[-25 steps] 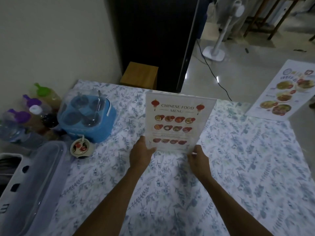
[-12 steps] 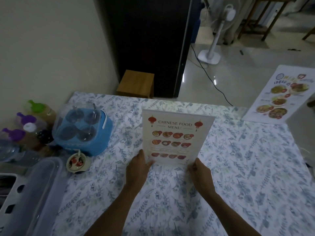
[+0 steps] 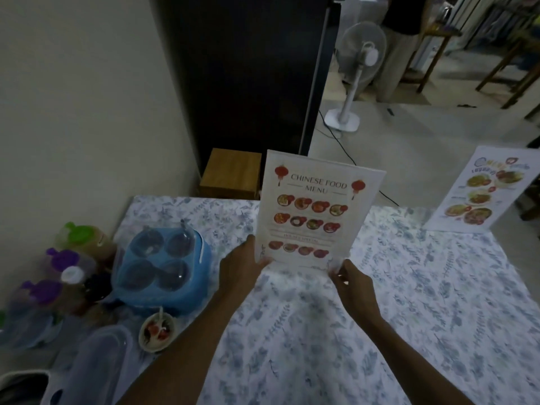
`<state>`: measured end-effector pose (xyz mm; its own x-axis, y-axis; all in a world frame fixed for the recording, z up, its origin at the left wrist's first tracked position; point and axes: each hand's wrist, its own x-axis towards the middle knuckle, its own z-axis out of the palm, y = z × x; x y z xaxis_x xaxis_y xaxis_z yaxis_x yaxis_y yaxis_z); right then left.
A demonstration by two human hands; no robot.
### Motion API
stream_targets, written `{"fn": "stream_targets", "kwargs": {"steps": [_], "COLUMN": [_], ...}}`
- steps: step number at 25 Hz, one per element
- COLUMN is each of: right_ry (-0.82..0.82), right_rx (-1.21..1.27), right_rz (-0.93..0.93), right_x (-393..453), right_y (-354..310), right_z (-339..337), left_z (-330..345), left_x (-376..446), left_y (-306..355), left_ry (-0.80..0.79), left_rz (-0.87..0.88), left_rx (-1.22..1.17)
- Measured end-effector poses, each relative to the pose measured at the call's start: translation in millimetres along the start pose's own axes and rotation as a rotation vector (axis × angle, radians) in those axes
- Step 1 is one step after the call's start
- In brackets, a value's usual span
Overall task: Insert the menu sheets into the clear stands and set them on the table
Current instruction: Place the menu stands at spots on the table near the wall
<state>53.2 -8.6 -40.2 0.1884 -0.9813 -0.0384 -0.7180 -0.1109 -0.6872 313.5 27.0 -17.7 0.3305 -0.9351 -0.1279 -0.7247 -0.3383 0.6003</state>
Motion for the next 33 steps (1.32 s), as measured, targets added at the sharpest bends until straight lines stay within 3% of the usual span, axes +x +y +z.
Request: {"fn": "stream_targets", "kwargs": {"steps": [5, 14, 19, 24, 28, 33], "right_ry": [0.025, -0.027, -0.153, -0.249, -0.336, -0.352], "right_rx": [0.013, 0.015, 0.011, -0.020, -0.061, -0.074], "right_rz": [-0.089, -0.215, -0.214, -0.172, -0.093, -0.110], "right_x": [58, 145, 175, 193, 196, 205], "right_y": [-85, -209, -239, -241, -230, -239], "right_z": [39, 140, 200, 242, 269, 293], "left_z": [-92, -205, -218, -204, -196, -199], "left_x": [60, 128, 150, 177, 190, 201], "left_y": [-31, -132, -186, -225, -243, -258], "left_ry": [0.107, 0.224, 0.227, 0.058, -0.064, -0.088], "left_rz": [0.026, -0.104, -0.253, -0.449, -0.446, -0.446], "left_rx": [-0.022, 0.098, 0.114, -0.097, -0.192, -0.016]}}
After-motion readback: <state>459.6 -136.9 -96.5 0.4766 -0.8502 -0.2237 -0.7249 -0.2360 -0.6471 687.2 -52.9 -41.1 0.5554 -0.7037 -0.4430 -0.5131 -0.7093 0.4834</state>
